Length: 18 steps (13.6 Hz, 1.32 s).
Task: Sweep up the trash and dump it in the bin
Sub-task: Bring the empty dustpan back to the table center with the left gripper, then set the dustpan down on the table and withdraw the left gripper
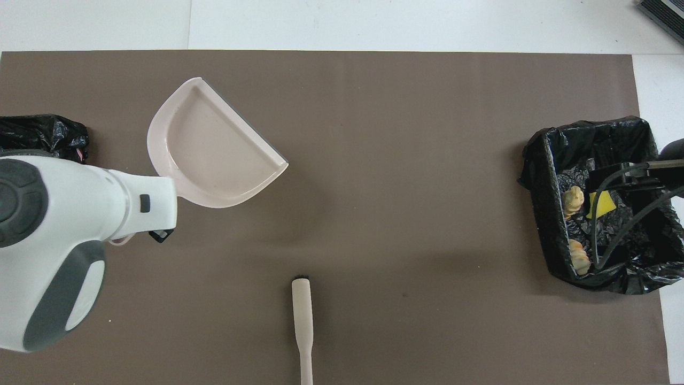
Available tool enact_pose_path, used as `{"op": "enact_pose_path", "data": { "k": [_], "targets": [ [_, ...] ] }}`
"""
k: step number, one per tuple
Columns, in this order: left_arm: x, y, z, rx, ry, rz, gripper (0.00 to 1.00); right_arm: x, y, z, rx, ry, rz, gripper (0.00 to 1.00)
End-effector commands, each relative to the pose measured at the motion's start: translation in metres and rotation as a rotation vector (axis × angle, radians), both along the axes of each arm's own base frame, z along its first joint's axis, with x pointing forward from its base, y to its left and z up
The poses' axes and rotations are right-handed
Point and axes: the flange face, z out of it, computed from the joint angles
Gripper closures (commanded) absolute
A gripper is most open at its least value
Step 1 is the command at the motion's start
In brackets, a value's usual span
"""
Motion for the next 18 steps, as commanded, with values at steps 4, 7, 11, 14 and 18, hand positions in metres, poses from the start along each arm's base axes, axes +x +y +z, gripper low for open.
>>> {"op": "enact_pose_path", "data": {
  "k": [4, 7, 11, 14, 18],
  "targets": [
    [0.036, -0.088, -0.096, -0.137, -0.049, 0.395, 1.00, -0.005, 0.001, 0.000, 0.017, -0.013, -0.007, 0.00],
    [0.054, -0.117, -0.123, -0.185, -0.041, 0.576, 1.00, -0.005, 0.001, 0.000, 0.017, -0.011, -0.008, 0.00],
    [0.049, -0.137, -0.121, -0.295, 0.008, 0.734, 1.00, -0.005, 0.001, 0.000, 0.017, -0.011, -0.008, 0.00],
    [0.030, -0.160, -0.128, -0.284, 0.026, 0.694, 1.00, -0.005, 0.001, 0.000, 0.017, -0.013, -0.008, 0.00],
    [0.025, -0.168, -0.146, -0.257, 0.053, 0.683, 0.91, -0.005, 0.001, 0.000, 0.017, -0.011, -0.008, 0.00]
  ]
}}
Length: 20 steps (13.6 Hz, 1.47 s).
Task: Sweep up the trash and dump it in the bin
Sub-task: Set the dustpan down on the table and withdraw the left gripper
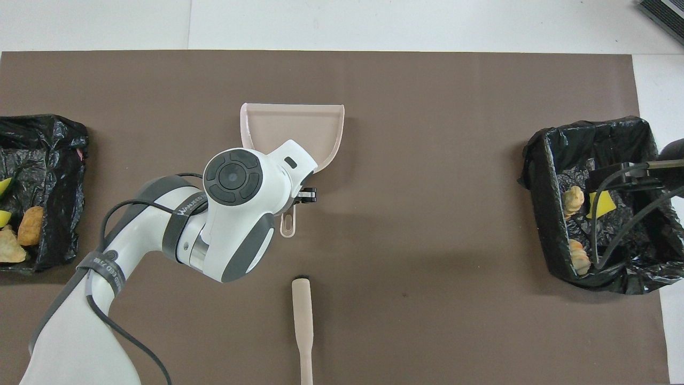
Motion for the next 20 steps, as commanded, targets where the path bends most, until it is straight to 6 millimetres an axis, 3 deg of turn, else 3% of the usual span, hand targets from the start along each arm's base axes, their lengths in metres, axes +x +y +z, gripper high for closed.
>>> {"op": "enact_pose_path", "data": {
  "k": [1, 7, 11, 13, 18, 20],
  "targets": [
    [-0.002, -0.001, -0.006, -0.005, 0.014, 0.010, 0.74, -0.005, 0.001, 0.000, 0.017, -0.011, -0.008, 0.00],
    [-0.014, -0.008, -0.005, 0.021, 0.052, -0.012, 0.00, -0.005, 0.001, 0.000, 0.017, -0.011, -0.008, 0.00],
    [-0.006, 0.022, 0.023, 0.032, 0.061, 0.025, 0.00, -0.005, 0.001, 0.000, 0.017, -0.011, -0.008, 0.00],
    [-0.008, 0.045, 0.057, 0.045, 0.061, 0.044, 0.00, -0.005, 0.001, 0.000, 0.017, -0.011, -0.008, 0.00],
    [0.008, 0.164, 0.162, 0.032, -0.014, -0.002, 0.00, -0.005, 0.001, 0.000, 0.017, -0.013, -0.008, 0.00],
    [0.029, 0.215, 0.202, 0.034, -0.055, -0.026, 0.00, -0.005, 0.001, 0.000, 0.017, -0.013, -0.008, 0.00]
  ]
}}
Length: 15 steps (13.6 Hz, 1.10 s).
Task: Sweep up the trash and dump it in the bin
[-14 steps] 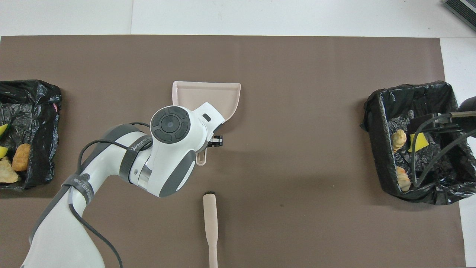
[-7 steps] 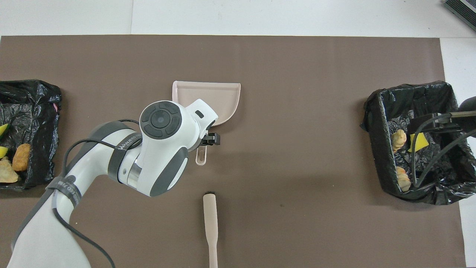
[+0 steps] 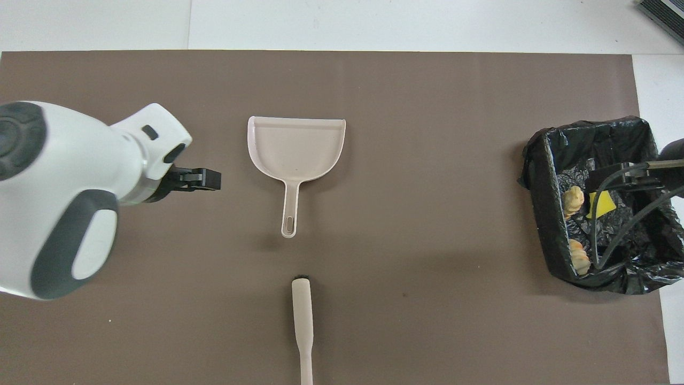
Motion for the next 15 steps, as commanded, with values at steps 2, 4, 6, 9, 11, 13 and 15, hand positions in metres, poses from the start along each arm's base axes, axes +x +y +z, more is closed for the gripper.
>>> {"op": "enact_pose_path", "data": {
  "k": [2, 4, 6, 9, 11, 13, 15],
  "targets": [
    [0.028, 0.078, 0.069, 0.020, -0.097, 0.014, 0.00, -0.005, 0.001, 0.000, 0.017, -0.011, -0.008, 0.00],
    [0.035, 0.115, 0.096, 0.077, -0.146, -0.012, 0.00, -0.005, 0.001, 0.001, 0.017, -0.013, -0.008, 0.00],
    [0.042, 0.152, 0.101, 0.078, -0.077, 0.000, 0.00, -0.005, 0.001, 0.000, 0.017, -0.011, -0.008, 0.00],
    [0.045, 0.153, 0.115, 0.047, -0.020, -0.001, 0.00, -0.005, 0.001, 0.000, 0.017, -0.011, -0.008, 0.00],
    [0.032, 0.144, 0.116, 0.049, -0.009, -0.029, 0.00, -0.005, 0.001, 0.000, 0.017, -0.011, -0.008, 0.00],
    [0.021, 0.137, 0.111, 0.047, 0.028, -0.040, 0.00, -0.005, 0.001, 0.000, 0.017, -0.011, -0.008, 0.00],
    [0.010, 0.132, 0.110, 0.048, 0.089, -0.054, 0.00, -0.005, 0.001, 0.000, 0.017, -0.011, -0.008, 0.00]
  ]
}}
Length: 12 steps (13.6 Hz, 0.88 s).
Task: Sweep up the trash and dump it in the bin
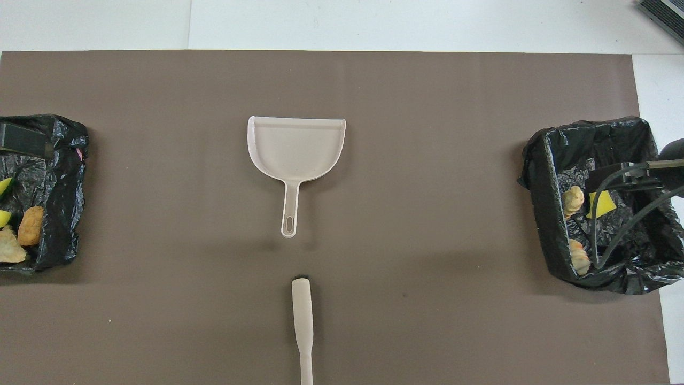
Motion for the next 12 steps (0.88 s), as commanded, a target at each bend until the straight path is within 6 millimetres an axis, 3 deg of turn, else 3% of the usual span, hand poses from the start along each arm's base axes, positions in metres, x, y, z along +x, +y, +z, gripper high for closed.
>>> {"op": "enact_pose_path", "data": {
  "k": [1, 12],
  "targets": [
    [-0.0222, -0.0058, 0.0022, -0.006, 0.073, -0.027, 0.00, -0.0049, 0.0015, 0.0005, 0.017, -0.013, -0.008, 0.00],
    [-0.0320, -0.0052, -0.0007, -0.002, 0.093, -0.014, 0.00, -0.0057, 0.0027, -0.0001, 0.020, -0.005, -0.005, 0.00]
  ]
}}
